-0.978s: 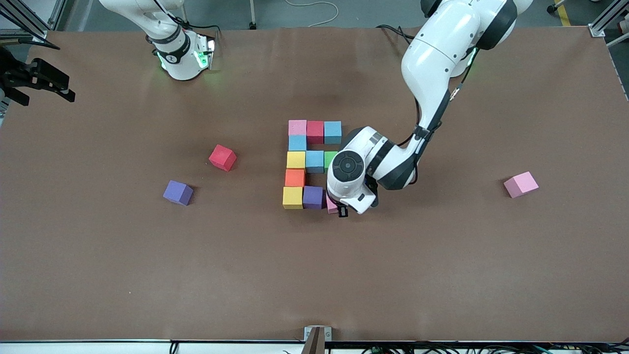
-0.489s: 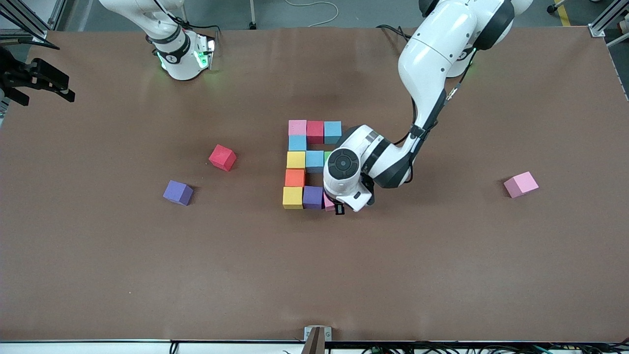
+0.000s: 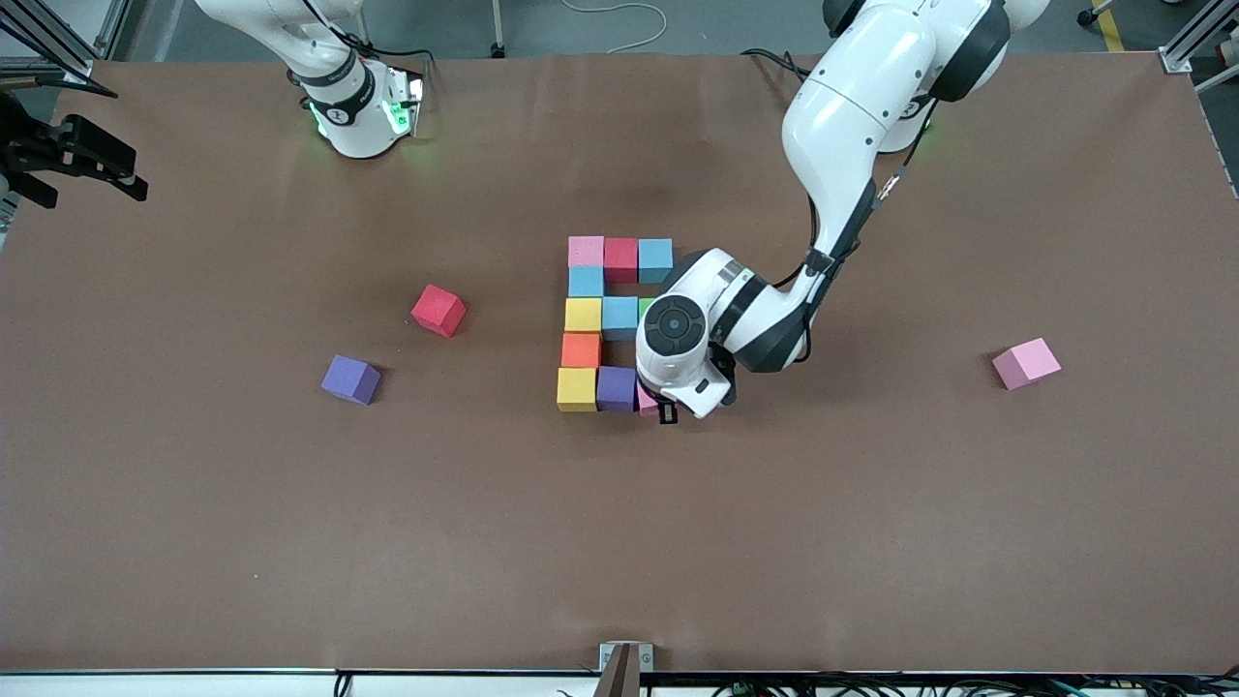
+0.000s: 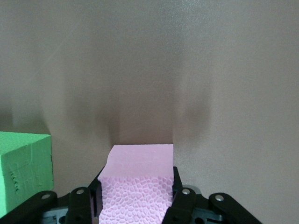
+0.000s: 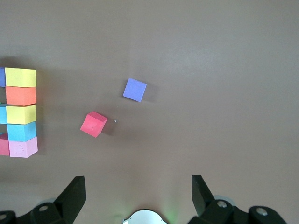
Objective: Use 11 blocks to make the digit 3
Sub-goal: 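Lower the pink cube beside the purple cube with the left gripper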
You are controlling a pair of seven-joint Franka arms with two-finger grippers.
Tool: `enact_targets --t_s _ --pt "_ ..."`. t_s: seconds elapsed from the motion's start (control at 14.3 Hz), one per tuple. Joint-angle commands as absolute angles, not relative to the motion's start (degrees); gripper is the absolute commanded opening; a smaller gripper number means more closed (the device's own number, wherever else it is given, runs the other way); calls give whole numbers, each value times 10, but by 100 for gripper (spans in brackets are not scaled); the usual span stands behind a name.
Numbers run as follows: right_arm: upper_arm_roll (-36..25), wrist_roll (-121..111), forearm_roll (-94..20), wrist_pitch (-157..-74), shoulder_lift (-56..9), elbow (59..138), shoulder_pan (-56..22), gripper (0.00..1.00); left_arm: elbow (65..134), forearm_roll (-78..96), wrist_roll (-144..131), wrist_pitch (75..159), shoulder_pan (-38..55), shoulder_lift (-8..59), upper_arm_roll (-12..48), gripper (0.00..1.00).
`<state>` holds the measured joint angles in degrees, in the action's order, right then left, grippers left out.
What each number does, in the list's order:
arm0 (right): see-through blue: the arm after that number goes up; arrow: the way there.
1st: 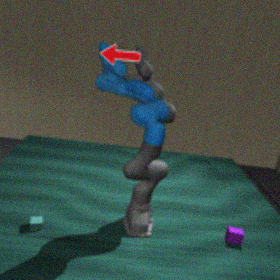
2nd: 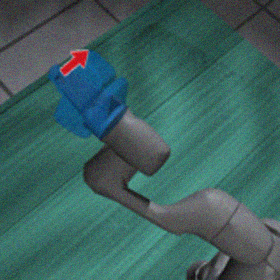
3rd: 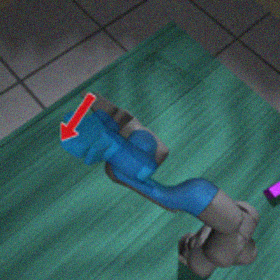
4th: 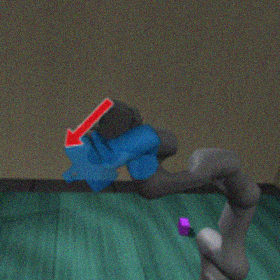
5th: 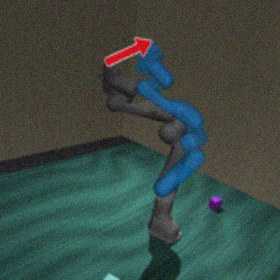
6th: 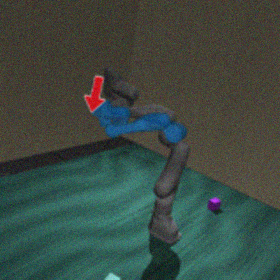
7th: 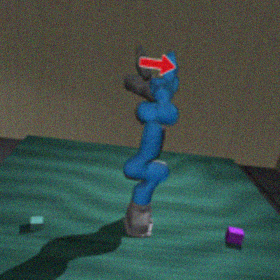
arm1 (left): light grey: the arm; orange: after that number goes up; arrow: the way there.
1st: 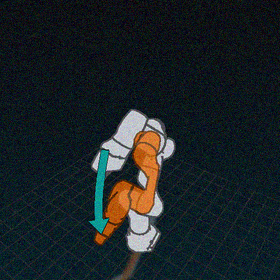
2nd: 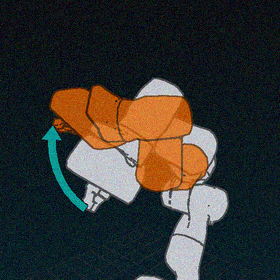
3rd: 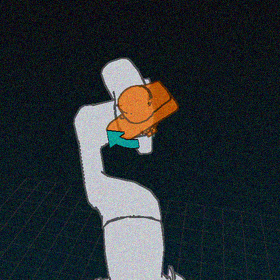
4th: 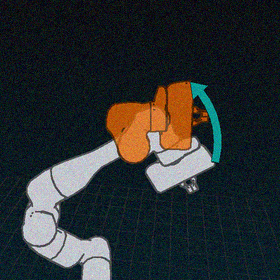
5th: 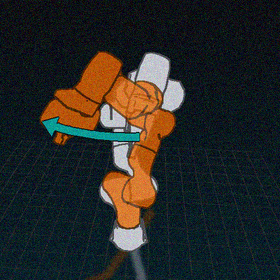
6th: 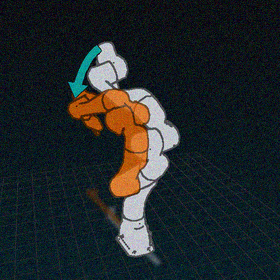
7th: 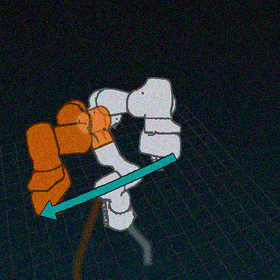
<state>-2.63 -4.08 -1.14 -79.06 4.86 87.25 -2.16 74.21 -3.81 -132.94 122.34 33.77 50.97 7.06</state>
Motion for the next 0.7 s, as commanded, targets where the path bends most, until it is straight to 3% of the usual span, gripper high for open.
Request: enact_targets --t_s 0.0,0.49,0.63 --pt "-26 -47 -17 -789 60 880 -19 100 722 -42 -1338 1217 350 523 63 24" --pt "-26 -48 -17 -789 60 881 -19 100 722 -42 -1338 1216 357 523 63 25" --pt "-26 -48 -17 -789 60 881 -19 100 722 -43 -1337 1216 355 526 63 32"
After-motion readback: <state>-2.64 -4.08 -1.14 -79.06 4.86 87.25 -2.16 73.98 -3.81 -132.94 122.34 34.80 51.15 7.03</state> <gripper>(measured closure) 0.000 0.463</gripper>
